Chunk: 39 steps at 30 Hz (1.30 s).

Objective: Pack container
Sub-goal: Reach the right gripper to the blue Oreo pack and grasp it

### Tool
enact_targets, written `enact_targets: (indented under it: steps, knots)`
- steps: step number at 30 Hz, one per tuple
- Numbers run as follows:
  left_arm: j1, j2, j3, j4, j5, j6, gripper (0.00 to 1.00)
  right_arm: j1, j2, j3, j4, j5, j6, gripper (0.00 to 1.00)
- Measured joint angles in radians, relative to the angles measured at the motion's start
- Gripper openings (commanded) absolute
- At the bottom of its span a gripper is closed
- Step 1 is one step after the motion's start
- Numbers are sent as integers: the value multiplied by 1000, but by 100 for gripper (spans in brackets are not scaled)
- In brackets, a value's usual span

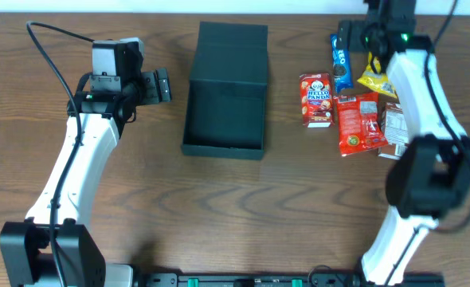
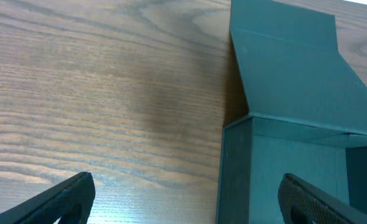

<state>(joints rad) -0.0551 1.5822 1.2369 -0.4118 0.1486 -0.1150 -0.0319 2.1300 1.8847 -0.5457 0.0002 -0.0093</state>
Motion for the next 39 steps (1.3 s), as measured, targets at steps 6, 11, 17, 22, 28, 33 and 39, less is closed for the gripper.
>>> enact_targets:
  steps: [6, 11, 17, 22, 28, 33, 39]
  knots:
    - [0, 0, 0, -2, -11, 0, 95, 0, 206, 214, -96, 13, -24, 99]
    - [0, 0, 0, -3, -18, 0, 95, 5, 260, 230, -147, 18, -29, 98]
    - [0, 0, 0, -1, -18, 0, 95, 21, 284, 237, -176, 19, -29, 98]
    - [0, 0, 0, -1, -19, 0, 95, 25, 319, 243, -190, 20, -29, 95]
    - [0, 0, 0, -2, -19, 0, 95, 25, 357, 243, -198, 39, -28, 91]
    - [0, 0, 0, -2, -19, 0, 95, 25, 368, 243, -198, 45, -28, 76]
    - [0, 0, 0, -2, -19, 1, 95, 25, 379, 243, -197, 45, -19, 60]
